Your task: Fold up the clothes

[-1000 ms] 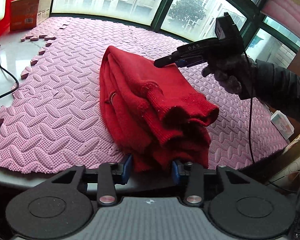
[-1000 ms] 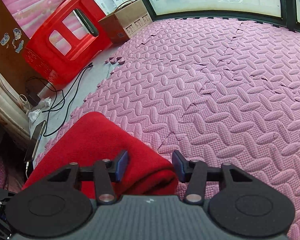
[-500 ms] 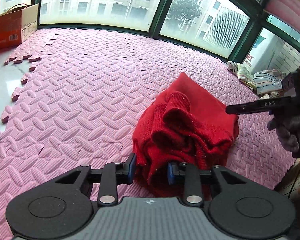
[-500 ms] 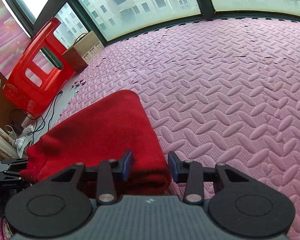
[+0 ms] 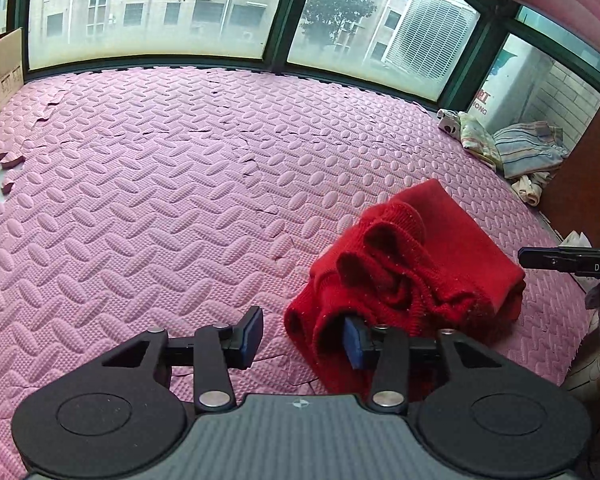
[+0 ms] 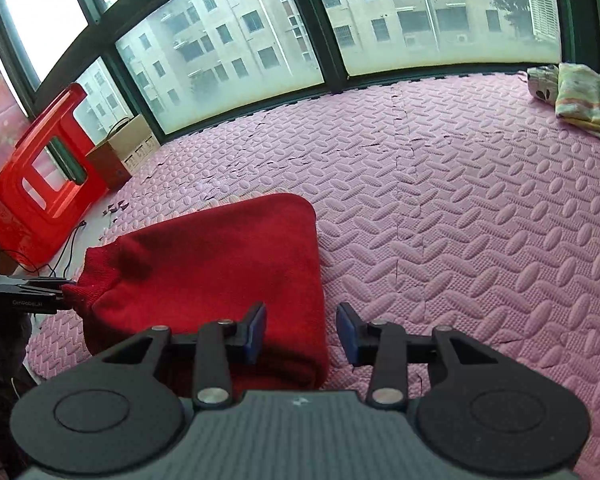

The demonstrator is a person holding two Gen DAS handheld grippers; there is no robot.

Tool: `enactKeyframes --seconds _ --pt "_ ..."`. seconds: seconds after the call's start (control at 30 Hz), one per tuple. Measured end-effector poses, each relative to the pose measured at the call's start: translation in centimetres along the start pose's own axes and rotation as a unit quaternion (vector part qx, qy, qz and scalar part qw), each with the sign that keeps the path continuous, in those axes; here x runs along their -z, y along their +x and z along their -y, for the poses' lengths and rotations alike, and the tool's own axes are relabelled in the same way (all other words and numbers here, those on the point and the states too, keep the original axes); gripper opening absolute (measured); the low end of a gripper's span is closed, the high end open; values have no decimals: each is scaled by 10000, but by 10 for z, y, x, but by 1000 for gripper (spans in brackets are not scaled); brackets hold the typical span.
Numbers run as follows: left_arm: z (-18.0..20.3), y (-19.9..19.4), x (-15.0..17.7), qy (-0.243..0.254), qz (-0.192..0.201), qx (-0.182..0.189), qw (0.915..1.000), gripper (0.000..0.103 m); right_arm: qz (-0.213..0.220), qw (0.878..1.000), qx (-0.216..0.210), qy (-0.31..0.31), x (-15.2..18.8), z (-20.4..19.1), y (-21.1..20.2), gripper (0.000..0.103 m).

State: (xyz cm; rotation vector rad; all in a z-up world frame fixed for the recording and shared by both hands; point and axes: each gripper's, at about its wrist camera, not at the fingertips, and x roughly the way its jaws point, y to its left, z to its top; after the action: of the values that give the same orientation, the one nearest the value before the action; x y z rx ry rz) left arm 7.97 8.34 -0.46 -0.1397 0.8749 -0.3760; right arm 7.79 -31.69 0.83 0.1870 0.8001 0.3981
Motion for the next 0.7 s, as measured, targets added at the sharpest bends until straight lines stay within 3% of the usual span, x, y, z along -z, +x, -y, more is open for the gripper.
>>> enactKeyframes --seconds 0.1,0.17,0.27,0.4,0.7 --pt "-1 -24 2 -182 230 -141 9995 48 111 9969 -82 -777 -3 -26 -4 41" --pt "2 -38 2 -284 390 -108 9988 48 120 9928 -167 -1184 -3 -41 -1 48" --pt "14 -50 -1 -487 545 95 9973 48 12 9802 -224 -1966 3 -69 6 50" --pt "36 -46 -4 -609 468 406 9962 48 -16 9598 18 -2808 16 -90 15 50" --pt "49 -17 -3 -1125 76 507 9923 50 -62 9139 711 -3997 44 -102 24 50"
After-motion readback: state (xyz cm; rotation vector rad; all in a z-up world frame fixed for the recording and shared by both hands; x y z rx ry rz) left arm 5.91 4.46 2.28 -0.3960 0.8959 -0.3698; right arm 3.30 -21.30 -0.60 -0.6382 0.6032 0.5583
